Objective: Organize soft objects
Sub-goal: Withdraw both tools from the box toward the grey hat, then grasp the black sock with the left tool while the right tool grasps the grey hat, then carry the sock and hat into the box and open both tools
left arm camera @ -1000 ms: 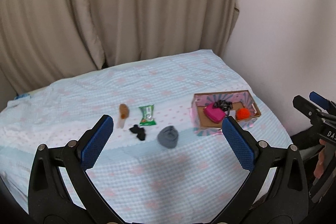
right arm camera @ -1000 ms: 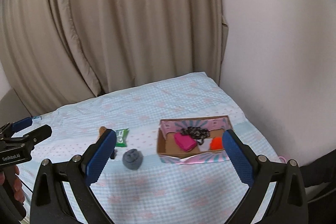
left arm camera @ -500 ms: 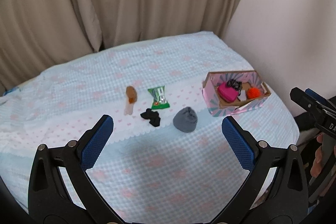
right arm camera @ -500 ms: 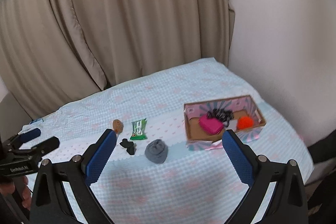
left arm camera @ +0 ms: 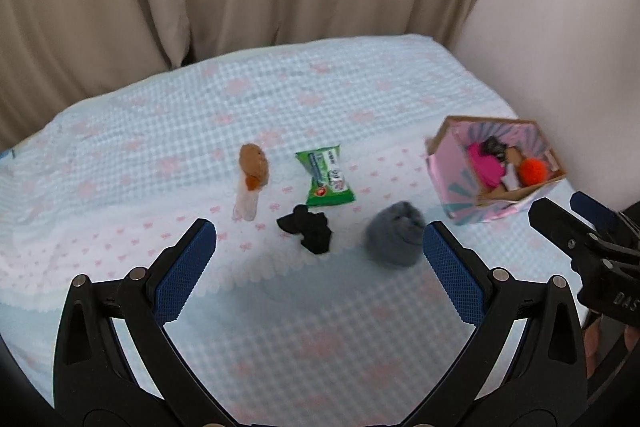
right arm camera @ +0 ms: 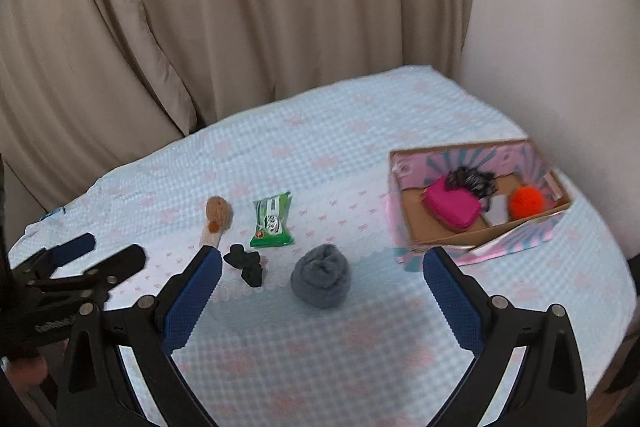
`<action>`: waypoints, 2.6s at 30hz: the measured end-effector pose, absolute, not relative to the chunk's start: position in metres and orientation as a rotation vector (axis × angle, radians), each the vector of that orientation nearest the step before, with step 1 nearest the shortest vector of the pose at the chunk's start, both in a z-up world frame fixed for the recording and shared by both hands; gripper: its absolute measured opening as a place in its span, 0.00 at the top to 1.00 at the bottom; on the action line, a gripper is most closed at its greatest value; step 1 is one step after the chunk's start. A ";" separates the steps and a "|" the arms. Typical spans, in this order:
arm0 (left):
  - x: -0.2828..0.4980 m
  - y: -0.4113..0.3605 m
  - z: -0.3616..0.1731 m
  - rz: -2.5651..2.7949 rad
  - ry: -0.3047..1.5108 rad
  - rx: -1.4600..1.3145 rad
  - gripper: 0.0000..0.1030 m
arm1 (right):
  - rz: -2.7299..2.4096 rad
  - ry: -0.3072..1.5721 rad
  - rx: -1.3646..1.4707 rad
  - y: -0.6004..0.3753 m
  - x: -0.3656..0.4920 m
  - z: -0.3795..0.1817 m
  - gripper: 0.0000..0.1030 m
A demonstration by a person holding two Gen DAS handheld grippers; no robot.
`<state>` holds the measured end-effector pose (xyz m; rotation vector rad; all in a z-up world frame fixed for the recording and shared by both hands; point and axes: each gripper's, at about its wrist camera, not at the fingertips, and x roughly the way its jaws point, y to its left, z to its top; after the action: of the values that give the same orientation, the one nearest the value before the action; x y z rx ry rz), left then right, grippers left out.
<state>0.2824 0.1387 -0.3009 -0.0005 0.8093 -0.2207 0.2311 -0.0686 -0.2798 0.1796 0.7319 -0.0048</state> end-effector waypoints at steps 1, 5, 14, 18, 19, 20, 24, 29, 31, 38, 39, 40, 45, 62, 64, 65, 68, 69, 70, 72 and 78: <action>0.291 0.137 -0.313 -0.219 0.815 0.004 0.00 | -0.007 0.740 0.189 -0.068 0.238 -0.289 0.02; 0.322 0.135 -0.360 -0.212 0.846 0.010 0.01 | -0.023 0.772 0.221 -0.064 0.267 -0.329 0.02; 0.370 0.127 -0.456 -0.189 0.914 -0.001 0.02 | -0.059 0.880 0.284 -0.066 0.324 -0.415 0.02; 0.385 0.116 -0.486 -0.191 0.931 0.026 0.12 | -0.052 0.929 0.289 -0.064 0.341 -0.447 0.02; 0.389 0.112 -0.492 -0.196 0.935 0.038 0.16 | -0.045 0.939 0.300 -0.064 0.344 -0.453 0.02; 0.393 0.108 -0.497 -0.198 0.941 0.049 0.20 | -0.040 0.949 0.312 -0.064 0.348 -0.459 0.03; 0.406 0.101 -0.513 -0.190 0.975 0.051 0.38 | -0.033 0.983 0.342 -0.066 0.360 -0.477 0.03; 0.408 0.103 -0.508 -0.164 0.968 0.049 0.75 | 0.017 1.039 0.296 -0.056 0.368 -0.492 0.36; 0.411 0.104 -0.507 -0.164 0.976 0.048 0.80 | 0.018 1.032 0.274 -0.053 0.368 -0.492 0.42; 0.407 0.104 -0.502 -0.165 0.979 0.043 0.84 | 0.020 1.033 0.264 -0.051 0.366 -0.491 0.53; 0.406 0.105 -0.500 -0.163 0.978 0.042 0.84 | 0.022 1.033 0.263 -0.051 0.366 -0.490 0.53; 0.405 0.105 -0.498 -0.162 0.977 0.040 0.84 | 0.022 1.032 0.262 -0.052 0.365 -0.488 0.53; 0.400 0.109 -0.479 -0.160 0.972 0.029 0.84 | 0.023 1.003 0.253 -0.052 0.361 -0.469 0.53; 0.328 0.094 -0.314 -0.151 0.847 0.005 0.84 | 0.058 0.839 0.213 -0.070 0.301 -0.317 0.53; 0.316 0.088 -0.294 -0.150 0.834 0.005 0.84 | 0.061 0.817 0.209 -0.076 0.292 -0.300 0.53; 0.312 0.085 -0.286 -0.151 0.830 0.005 0.84 | 0.062 0.808 0.207 -0.079 0.287 -0.291 0.53; 0.296 0.071 -0.261 -0.151 0.819 0.001 0.84 | 0.034 0.787 0.185 -0.091 0.275 -0.267 0.53; 0.292 0.066 -0.254 -0.150 0.817 -0.001 0.84 | 0.024 0.778 0.178 -0.097 0.269 -0.258 0.53; 0.287 0.059 -0.248 -0.149 0.819 -0.005 0.84 | 0.019 0.771 0.175 -0.103 0.264 -0.251 0.53; 0.277 0.045 -0.237 -0.144 0.822 -0.015 0.84 | 0.010 0.763 0.168 -0.119 0.255 -0.237 0.53; 0.258 -0.016 -0.210 -0.100 0.824 -0.039 0.84 | 0.043 0.768 0.149 -0.185 0.239 -0.210 0.53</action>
<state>0.2578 -0.0162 -0.2099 -0.0393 0.8239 -0.1004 0.2386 -0.1849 -0.2097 0.1490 0.7683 0.0431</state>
